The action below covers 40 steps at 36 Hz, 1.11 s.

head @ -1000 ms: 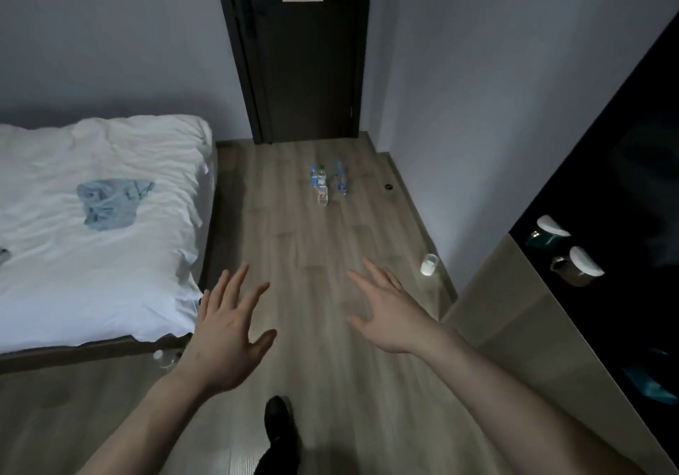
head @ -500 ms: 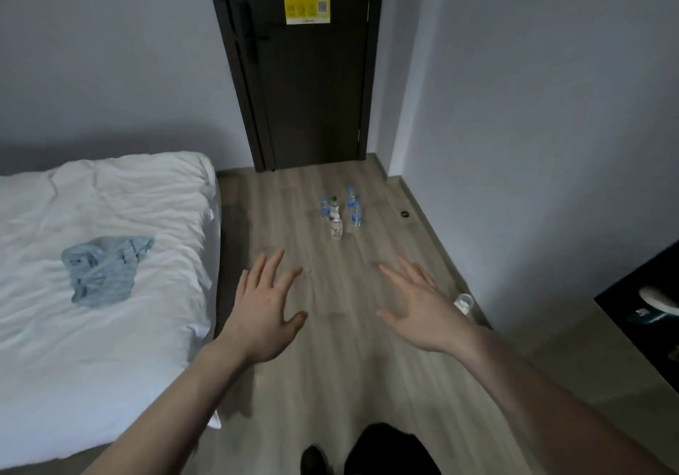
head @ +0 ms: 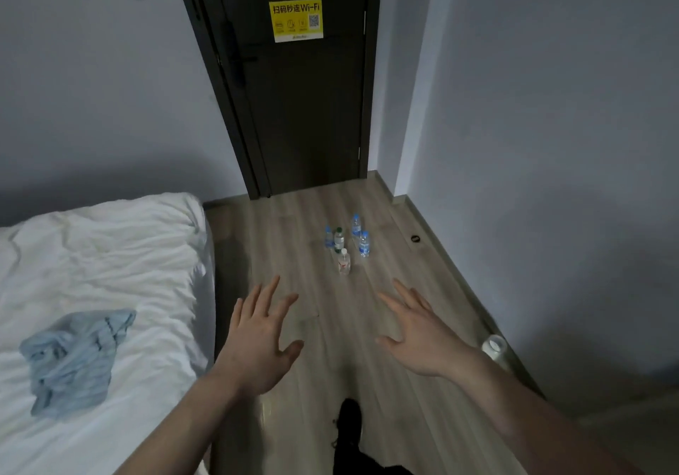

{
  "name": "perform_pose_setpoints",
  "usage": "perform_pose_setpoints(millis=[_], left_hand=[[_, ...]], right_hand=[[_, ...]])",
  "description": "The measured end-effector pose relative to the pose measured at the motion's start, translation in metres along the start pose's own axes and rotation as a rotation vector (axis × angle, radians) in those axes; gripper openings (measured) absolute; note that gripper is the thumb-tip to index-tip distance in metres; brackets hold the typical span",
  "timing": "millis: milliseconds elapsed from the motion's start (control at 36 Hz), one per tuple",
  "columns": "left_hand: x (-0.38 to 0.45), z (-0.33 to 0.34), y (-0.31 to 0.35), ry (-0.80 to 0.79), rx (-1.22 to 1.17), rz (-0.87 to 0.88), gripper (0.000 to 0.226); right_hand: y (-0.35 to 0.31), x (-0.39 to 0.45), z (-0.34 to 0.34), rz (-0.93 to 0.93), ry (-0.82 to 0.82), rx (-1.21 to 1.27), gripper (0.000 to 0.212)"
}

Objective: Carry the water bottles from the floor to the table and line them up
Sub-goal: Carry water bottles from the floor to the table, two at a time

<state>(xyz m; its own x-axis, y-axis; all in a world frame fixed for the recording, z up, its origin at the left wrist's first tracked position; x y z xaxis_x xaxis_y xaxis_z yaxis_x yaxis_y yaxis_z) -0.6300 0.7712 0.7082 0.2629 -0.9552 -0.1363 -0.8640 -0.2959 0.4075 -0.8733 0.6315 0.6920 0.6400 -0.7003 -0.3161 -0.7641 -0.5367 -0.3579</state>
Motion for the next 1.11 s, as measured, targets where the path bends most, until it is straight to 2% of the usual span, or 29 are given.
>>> perform_pose_setpoints(millis=[278, 444, 583, 861, 1111], left_hand=[[0.157, -0.044, -0.059, 0.005, 0.036, -0.039, 0.077], [0.219, -0.057, -0.095, -0.008, 0.005, -0.075, 0.077], [0.286, -0.062, -0.145, -0.065, 0.034, -0.079, 0.078], [0.436, -0.077, -0.214, -0.228, 0.064, 0.093, 0.078], [0.574, -0.079, -0.205, -0.401, 0.139, 0.222, 0.077]], right_hand=[[-0.009, 0.168, -0.045, -0.013, -0.039, 0.005, 0.087], [-0.022, 0.247, -0.071, -0.025, -0.064, -0.048, 0.085], [-0.029, 0.314, -0.079, 0.028, -0.086, -0.079, 0.083], [-0.042, 0.414, -0.072, 0.269, -0.106, -0.003, 0.083], [-0.022, 0.479, -0.079, 0.434, -0.097, 0.120, 0.083]])
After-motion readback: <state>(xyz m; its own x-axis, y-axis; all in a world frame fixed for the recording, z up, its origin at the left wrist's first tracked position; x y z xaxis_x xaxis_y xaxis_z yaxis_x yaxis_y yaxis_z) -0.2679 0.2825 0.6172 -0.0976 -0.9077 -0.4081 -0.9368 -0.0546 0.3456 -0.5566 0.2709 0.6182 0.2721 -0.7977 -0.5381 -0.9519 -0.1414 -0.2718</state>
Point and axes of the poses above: each hand's wrist, its own x-axis towards the middle knuckle, its own z-axis out of the palm, y = z × x, the point moved 2 cm from there along x, towards the middle knuckle, and after that the axes turned 9 degrees about -x, right-handed, at the moved point
